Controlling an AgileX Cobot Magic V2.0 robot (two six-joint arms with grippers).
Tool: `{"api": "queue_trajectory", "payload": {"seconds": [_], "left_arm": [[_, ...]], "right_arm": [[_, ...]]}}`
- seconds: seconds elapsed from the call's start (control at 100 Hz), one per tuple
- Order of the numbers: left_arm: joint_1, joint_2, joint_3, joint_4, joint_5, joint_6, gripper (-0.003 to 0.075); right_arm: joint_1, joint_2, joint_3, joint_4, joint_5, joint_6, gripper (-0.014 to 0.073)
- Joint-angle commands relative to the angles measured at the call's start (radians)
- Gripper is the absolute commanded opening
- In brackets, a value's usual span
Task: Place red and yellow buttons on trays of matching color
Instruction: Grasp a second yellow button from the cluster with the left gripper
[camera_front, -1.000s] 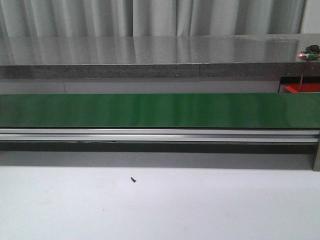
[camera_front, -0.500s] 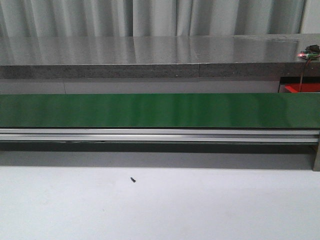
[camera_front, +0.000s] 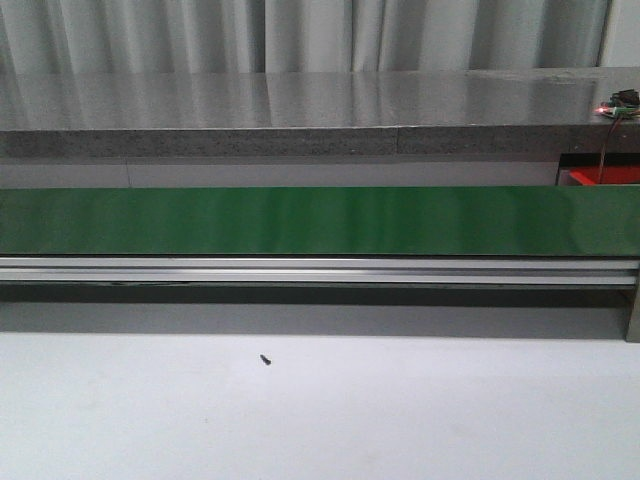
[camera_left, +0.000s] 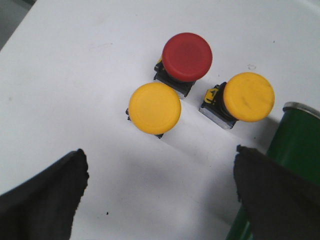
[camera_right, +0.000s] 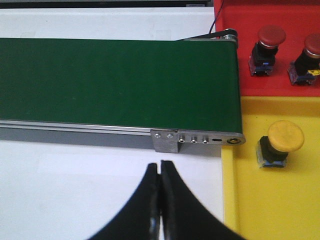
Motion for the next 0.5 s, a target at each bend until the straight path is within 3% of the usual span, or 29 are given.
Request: {"api": "queue_trajectory", "payload": {"seconds": [0.0, 0.49], "left_arm": [[0.001, -0.03, -0.033, 0.001, -0.053, 0.053, 0.0586], [0.002, 0.056, -0.034, -0.019, -0.209, 0.071, 0.0586]], "right_arm": [[0.002, -0.002, -0.026, 0.014, -0.065, -0.006, -0.0067], [0.002, -0.002, -0.026, 0.018, -0.064, -0.006, -0.0067]]}}
